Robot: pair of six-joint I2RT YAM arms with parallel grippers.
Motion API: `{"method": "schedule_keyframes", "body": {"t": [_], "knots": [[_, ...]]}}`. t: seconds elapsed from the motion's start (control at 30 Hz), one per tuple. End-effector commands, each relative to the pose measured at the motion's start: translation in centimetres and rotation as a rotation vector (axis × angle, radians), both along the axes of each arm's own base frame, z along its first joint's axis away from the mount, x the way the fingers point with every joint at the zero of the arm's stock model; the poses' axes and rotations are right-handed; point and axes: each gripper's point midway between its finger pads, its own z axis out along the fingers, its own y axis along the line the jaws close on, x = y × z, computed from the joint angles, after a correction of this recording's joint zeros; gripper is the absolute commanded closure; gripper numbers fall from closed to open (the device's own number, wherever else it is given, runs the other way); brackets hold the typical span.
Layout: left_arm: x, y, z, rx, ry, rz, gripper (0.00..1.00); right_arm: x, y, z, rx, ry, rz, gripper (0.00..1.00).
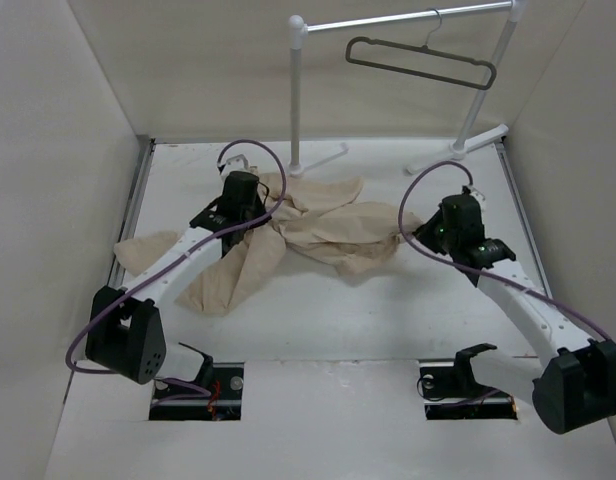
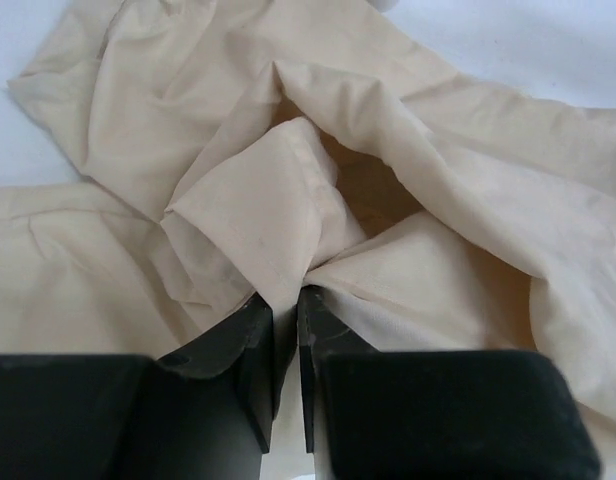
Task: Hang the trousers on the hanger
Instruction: Flatten out the trousers at the center of the board.
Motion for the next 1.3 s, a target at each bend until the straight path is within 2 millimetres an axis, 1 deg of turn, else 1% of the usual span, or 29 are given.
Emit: {"method": "schedule_keyframes", "body": {"t": [0.0,0.03,0.07,0.1,0.13,0.17,0.2,0.23,0.3,0.33,0.37,0.4,0.43,0.5,0.53,0.57,0.63,0.67,0.7,0.8,0.87,0.93,1.03,1.07,1.1,1.13,1.17,1.2,1.27], "knots": [[3.2,0.0,2.4,0.027,-0.055,0.001,0.89,2.3,-6.1,1.5,-0.104,-0.01,-0.204,0.78],[3.8,-0.4,2.2,0.033,-0.044,-0.004,0.87,3.0,-6.3,1.9,-0.1,-0.027,-0.215,0.61],[4.1,-1.0,1.9,0.039,-0.036,-0.015,0.8,3.4,-6.2,2.3,-0.101,-0.045,-0.21,0.33],[4.2,-1.1,1.9,0.041,-0.035,-0.016,0.79,3.3,-6.0,2.4,-0.102,-0.046,-0.201,0.3],[4.1,-1.5,1.6,0.057,-0.033,-0.014,0.61,2.7,-4.5,2.1,-0.1,-0.045,-0.163,0.22],[3.9,-1.5,1.7,0.069,-0.038,-0.004,0.53,1.6,-3.3,1.2,-0.099,-0.036,-0.125,0.19],[3.5,-1.0,2.1,0.082,-0.055,0.017,0.44,-0.2,-1.5,-0.6,-0.089,-0.005,-0.073,0.25],[2.9,-0.7,2.7,0.084,-0.07,0.026,0.38,-1.7,0.3,-1.8,-0.071,0.017,-0.019,0.39],[1.7,-0.2,3.4,0.083,-0.087,0.029,0.35,-4.1,3.2,-3.3,-0.028,0.041,0.071,0.57],[-0.5,0.7,3.7,0.08,-0.094,0.031,0.35,-6.7,6.9,-4.4,0.039,0.063,0.189,0.7],[-1.8,1.1,3.4,0.077,-0.089,0.032,0.35,-8.1,9.4,-4.8,0.077,0.062,0.273,0.69],[-3.7,1.8,2.6,0.079,-0.067,0.036,0.35,-8.5,10.5,-5.0,0.092,0.057,0.306,0.65],[-5.3,2.5,1.6,0.083,-0.041,0.048,0.35,-8.9,12.6,-5.3,0.119,0.052,0.366,0.52],[-8.2,3.7,-0.3,0.083,0.01,0.082,0.36,-8.2,14.4,-5.7,0.118,0.047,0.408,0.31],[-9.8,4.4,-1.5,0.077,0.038,0.105,0.36,-7.6,15.2,-6.4,0.102,0.059,0.43,0.27],[-10.2,4.6,-1.7,0.076,0.044,0.111,0.36,-7.3,15.7,-6.9,0.092,0.072,0.446,0.26],[-12.3,5.8,-3.4,0.077,0.086,0.129,0.36,-6.5,17.3,-8.8,0.063,0.13,0.479,0.25],[-13.0,6.2,-4.0,0.078,0.105,0.132,0.36,-6.5,17.7,-9.4,0.055,0.141,0.48,0.25],[-13.9,6.6,-5.1,0.088,0.135,0.135,0.35,-5.9,17.9,-10.4,0.032,0.144,0.448,0.25],[-15.8,7.7,-8.0,0.1,0.21,0.169,0.33,-3.7,16.8,-12.1,-0.039,0.138,0.307,0.28],[-16.3,8.7,-9.5,0.09,0.234,0.224,0.32,-2.8,16.6,-12.7,-0.047,0.147,0.249,0.31],[-16.3,9.8,-10.3,0.069,0.244,0.284,0.32,-2.0,16.3,-12.8,-0.047,0.151,0.213,0.35],[-15.0,11.3,-11.3,0.002,0.241,0.384,0.32,-0.8,15.1,-13.1,-0.084,0.171,0.126,0.45],[-14.6,11.9,-12.0,-0.028,0.255,0.424,0.32,-0.3,14.6,-13.2,-0.109,0.169,0.098,0.45],[-14.5,12.1,-12.3,-0.042,0.265,0.437,0.32,0.1,14.4,-13.2,-0.118,0.173,0.082,0.48],[-14.3,12.3,-13.1,-0.065,0.287,0.461,0.33,0.3,14.5,-13.3,-0.12,0.176,0.084,0.54],[-14.0,12.5,-14.0,-0.089,0.312,0.481,0.35,0.7,14.7,-13.5,-0.123,0.183,0.088,0.7],[-13.9,12.6,-14.6,-0.096,0.328,0.492,0.38,1.0,14.6,-13.4,-0.128,0.183,0.088,0.82],[-13.2,12.7,-15.0,-0.103,0.326,0.507,0.47,1.0,14.1,-12.9,-0.136,0.175,0.082,0.93]]}}
